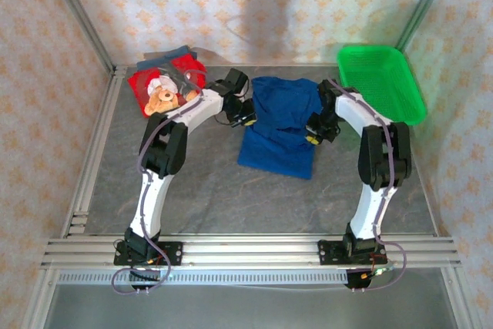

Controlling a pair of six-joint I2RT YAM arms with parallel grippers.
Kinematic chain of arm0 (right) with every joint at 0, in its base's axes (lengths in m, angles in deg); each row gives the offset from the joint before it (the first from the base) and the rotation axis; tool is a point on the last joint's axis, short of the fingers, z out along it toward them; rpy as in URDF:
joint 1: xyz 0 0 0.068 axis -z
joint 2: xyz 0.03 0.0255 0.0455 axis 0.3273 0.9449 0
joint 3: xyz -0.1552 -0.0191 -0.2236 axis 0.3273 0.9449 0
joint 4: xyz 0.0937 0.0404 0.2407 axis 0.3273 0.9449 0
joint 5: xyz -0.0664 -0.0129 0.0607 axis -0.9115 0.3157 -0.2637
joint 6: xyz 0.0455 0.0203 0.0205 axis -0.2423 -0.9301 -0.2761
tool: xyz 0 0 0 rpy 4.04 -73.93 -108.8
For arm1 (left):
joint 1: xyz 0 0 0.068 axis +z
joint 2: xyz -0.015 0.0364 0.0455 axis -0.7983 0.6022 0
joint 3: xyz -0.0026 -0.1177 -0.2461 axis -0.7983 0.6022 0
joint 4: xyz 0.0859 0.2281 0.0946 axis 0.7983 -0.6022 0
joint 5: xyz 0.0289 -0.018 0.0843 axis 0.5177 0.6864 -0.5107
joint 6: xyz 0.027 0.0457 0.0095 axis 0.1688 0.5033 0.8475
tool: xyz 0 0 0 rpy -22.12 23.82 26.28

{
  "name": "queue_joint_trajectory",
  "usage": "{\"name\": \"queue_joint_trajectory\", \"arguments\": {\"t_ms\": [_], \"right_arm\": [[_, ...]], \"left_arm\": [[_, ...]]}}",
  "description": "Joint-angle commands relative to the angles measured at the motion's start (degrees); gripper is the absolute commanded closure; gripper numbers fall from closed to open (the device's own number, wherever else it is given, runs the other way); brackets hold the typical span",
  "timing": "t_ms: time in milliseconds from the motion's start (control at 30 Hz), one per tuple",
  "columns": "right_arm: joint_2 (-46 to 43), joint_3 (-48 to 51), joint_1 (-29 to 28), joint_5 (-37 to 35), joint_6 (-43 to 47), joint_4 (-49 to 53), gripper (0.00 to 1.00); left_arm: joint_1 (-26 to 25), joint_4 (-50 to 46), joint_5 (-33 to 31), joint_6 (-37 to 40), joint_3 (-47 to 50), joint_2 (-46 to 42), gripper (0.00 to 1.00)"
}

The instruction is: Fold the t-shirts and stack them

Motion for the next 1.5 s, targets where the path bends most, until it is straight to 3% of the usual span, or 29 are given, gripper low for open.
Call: {"name": "queue_joint_trajectory", "arguments": {"t_ms": [0,67,167,267,367,467,533,633,733,833,933,1133,1467], "right_arm": [[3.4,-4.6,1.7,0.2,-0.8,-3.3,0.69],[4.3,-7.0,2.7,3.1,-1.9,-6.0,0.61],[0.4,-9.0,3.2,4.2,-3.5,-9.3,0.52],[-8.8,-5.3,3.2,3.9,-5.1,-12.6,0.42],[-19.8,2.5,3.1,3.6,-6.0,-13.5,0.34],[-28.5,12.8,3.1,8.6,-8.4,-15.8,0.37],[-33.1,18.9,2.4,10.9,-10.2,-17.4,0.45],[-37.7,28.3,-0.2,10.8,-13.0,-21.6,0.7],[-37.5,34.8,-2.3,10.7,-16.0,-26.6,0.88],[-34.6,37.5,-2.9,9.6,-17.2,-31.1,0.96],[-30.2,37.6,-2.9,9.0,-16.9,-33.4,0.99],[-20.9,34.3,-2.8,7.1,-15.8,-35.9,1.0],[-5.1,20.1,1.5,7.1,-15.0,-37.1,1.0]], "left_arm": [[0.6,-0.9,2.0,-1.0,-4.9,2.8,0.91],[0.8,1.0,4.0,-3.0,-7.3,3.8,0.7],[2.2,5.2,7.8,-8.1,-10.0,2.1,0.57],[4.8,8.8,7.7,-11.2,-9.1,-4.1,0.42],[7.7,11.8,7.2,-12.9,-4.2,-11.4,0.33],[8.5,11.6,8.0,-10.5,2.3,-18.3,0.31],[7.8,8.1,7.5,-6.4,6.6,-21.5,0.31],[5.6,5.3,5.9,-1.5,14.9,-26.6,0.36],[2.6,8.0,5.9,-1.1,24.0,-28.2,0.49],[-0.8,10.2,5.0,-1.0,27.6,-26.6,0.69],[-3.0,11.2,4.7,-1.6,27.6,-23.2,0.81],[-4.1,10.4,3.2,-1.8,22.6,-15.1,0.83],[-4.1,6.8,0.2,-0.3,15.8,-6.1,0.84]]}}
